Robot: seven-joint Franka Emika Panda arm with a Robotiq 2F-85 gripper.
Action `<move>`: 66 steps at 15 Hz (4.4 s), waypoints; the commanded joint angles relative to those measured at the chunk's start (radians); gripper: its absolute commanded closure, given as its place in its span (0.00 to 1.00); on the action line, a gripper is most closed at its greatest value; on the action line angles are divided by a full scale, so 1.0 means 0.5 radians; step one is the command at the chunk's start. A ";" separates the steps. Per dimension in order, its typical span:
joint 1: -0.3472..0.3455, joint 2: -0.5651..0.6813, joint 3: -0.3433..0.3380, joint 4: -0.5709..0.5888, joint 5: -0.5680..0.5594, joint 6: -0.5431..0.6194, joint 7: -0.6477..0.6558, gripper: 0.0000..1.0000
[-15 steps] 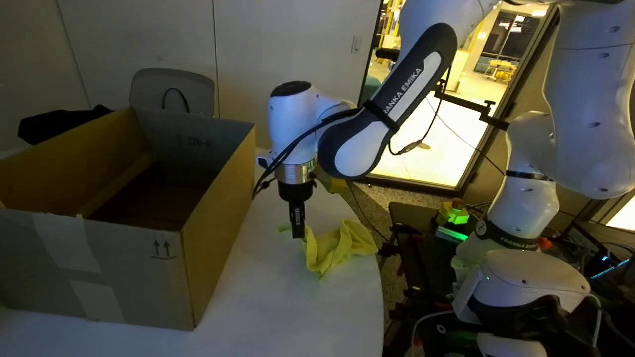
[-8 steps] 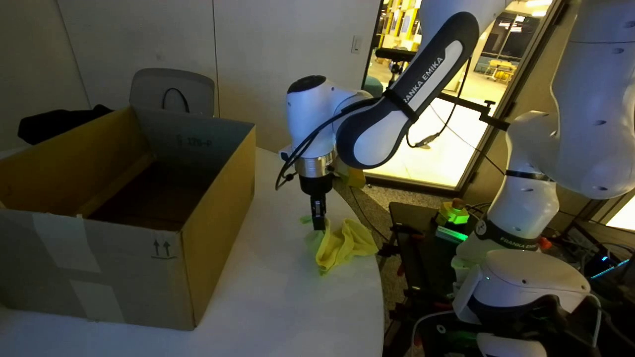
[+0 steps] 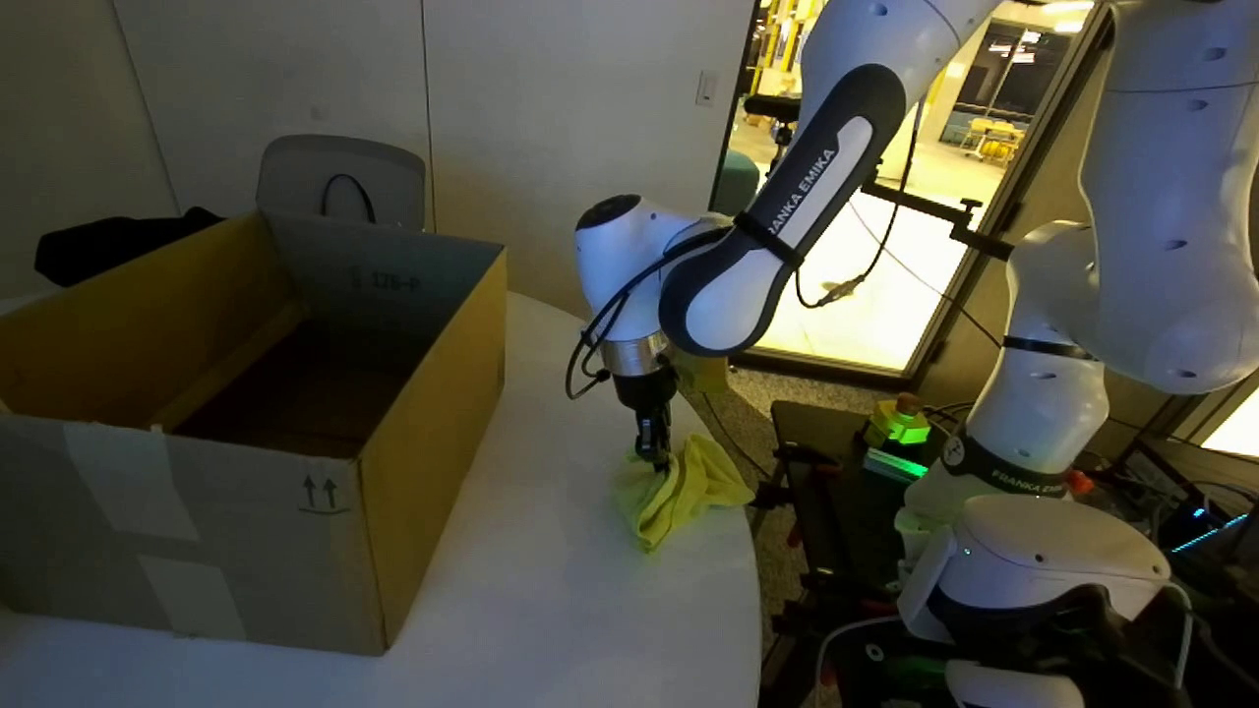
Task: Put the marker on the towel and wrap it, then put it in the box
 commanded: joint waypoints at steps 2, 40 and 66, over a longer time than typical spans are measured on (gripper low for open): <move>-0.036 -0.051 0.042 -0.075 0.147 0.007 -0.068 0.44; 0.056 0.146 -0.154 -0.346 -0.387 0.992 -0.028 0.00; -0.273 -0.111 0.012 0.070 -0.177 0.216 -0.896 1.00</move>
